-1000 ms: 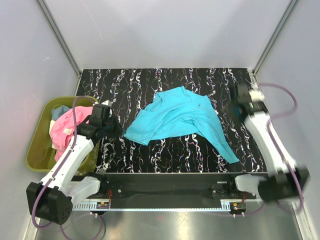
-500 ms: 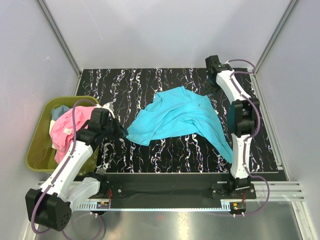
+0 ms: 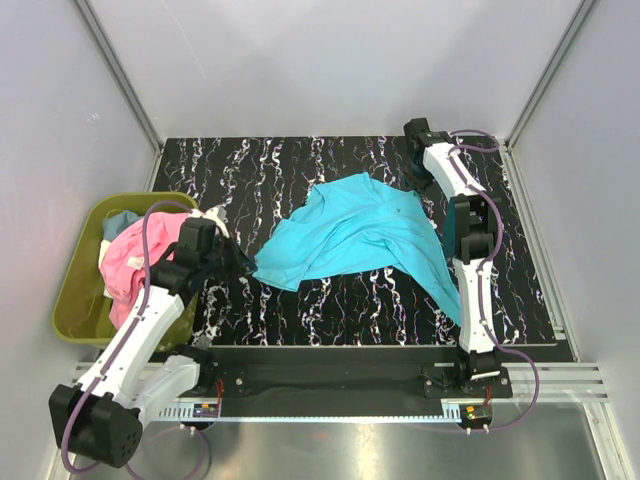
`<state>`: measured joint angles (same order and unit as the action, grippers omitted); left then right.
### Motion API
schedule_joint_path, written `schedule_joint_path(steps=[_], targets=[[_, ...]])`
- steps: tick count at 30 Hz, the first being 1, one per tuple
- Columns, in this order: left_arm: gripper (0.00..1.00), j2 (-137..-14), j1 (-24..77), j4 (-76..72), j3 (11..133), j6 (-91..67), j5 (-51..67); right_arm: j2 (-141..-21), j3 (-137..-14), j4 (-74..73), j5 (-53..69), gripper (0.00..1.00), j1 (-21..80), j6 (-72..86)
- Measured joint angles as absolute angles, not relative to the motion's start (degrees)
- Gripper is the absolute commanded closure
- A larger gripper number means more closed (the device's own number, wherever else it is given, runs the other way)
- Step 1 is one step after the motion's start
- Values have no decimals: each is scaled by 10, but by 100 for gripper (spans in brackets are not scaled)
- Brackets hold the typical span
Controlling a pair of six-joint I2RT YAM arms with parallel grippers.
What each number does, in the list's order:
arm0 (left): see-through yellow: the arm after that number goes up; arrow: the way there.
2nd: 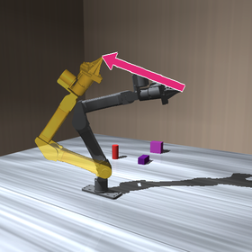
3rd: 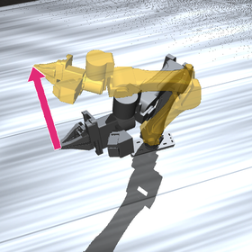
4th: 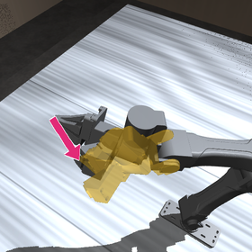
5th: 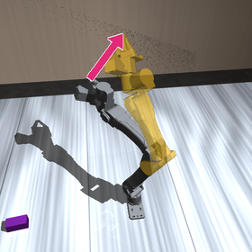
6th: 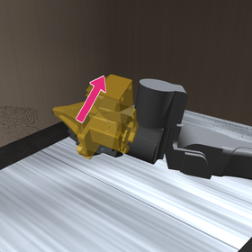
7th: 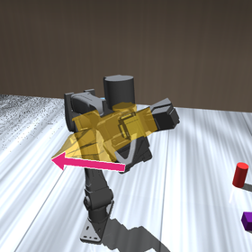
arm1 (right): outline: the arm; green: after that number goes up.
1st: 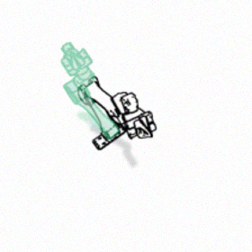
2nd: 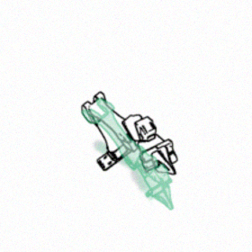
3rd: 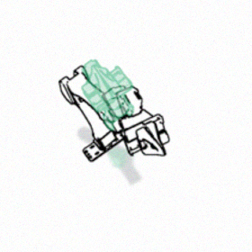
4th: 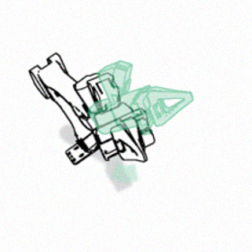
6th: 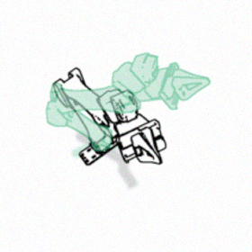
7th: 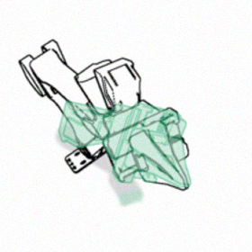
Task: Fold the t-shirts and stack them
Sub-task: Flatten the tshirt out
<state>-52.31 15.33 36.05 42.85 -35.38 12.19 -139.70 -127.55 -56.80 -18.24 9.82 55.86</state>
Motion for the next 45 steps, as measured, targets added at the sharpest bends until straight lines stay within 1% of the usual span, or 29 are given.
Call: schedule_joint_path(steps=[4, 11, 14, 15, 16, 18, 19, 26, 29, 32, 35, 37, 40, 42, 45], targets=[[100, -515, 153, 363, 424, -354, 122, -1407, -1295, -569, -183, 53, 94, 564], [100, -507, 153, 363, 416, -354, 122, -1415, -1291, -582, -174, 53, 86, 575], [100, -507, 153, 363, 416, -354, 122, -1415, -1285, -582, -172, 55, 86, 576], [100, -507, 153, 363, 416, -354, 122, -1415, -1284, -582, -172, 58, 86, 577], [100, -507, 153, 363, 416, -354, 122, -1415, -1284, -582, -172, 67, 86, 577], [100, -507, 153, 363, 416, -354, 122, -1415, -1284, -582, -170, 85, 84, 575], [100, -507, 153, 363, 416, -354, 122, -1415, -1284, -582, -169, 100, 84, 575], [100, -501, 153, 369, 423, -356, 109, -1414, -1287, -586, -174, 100, 84, 554], [100, -516, 154, 404, 491, -359, 80, -1397, -1288, -595, -188, 100, 83, 517], [100, -547, 154, 418, 625, -361, 46, -1317, -1251, -599, -206, 100, 83, 465], [100, -572, 154, 415, 764, -364, 17, -1171, -1189, -599, -230, 100, 83, 417], [100, -580, 154, 413, 843, -367, 2, -1032, -1141, -592, -242, 100, 83, 387], [100, -571, 154, 426, 916, -376, -11, -842, -1088, -586, -252, 100, 83, 359], [100, -557, 154, 447, 944, -380, -14, -726, -1070, -596, -260, 100, 82, 349], [100, -528, 154, 483, 966, -390, -13, -603, -1074, -634, -263, 100, 82, 344]])
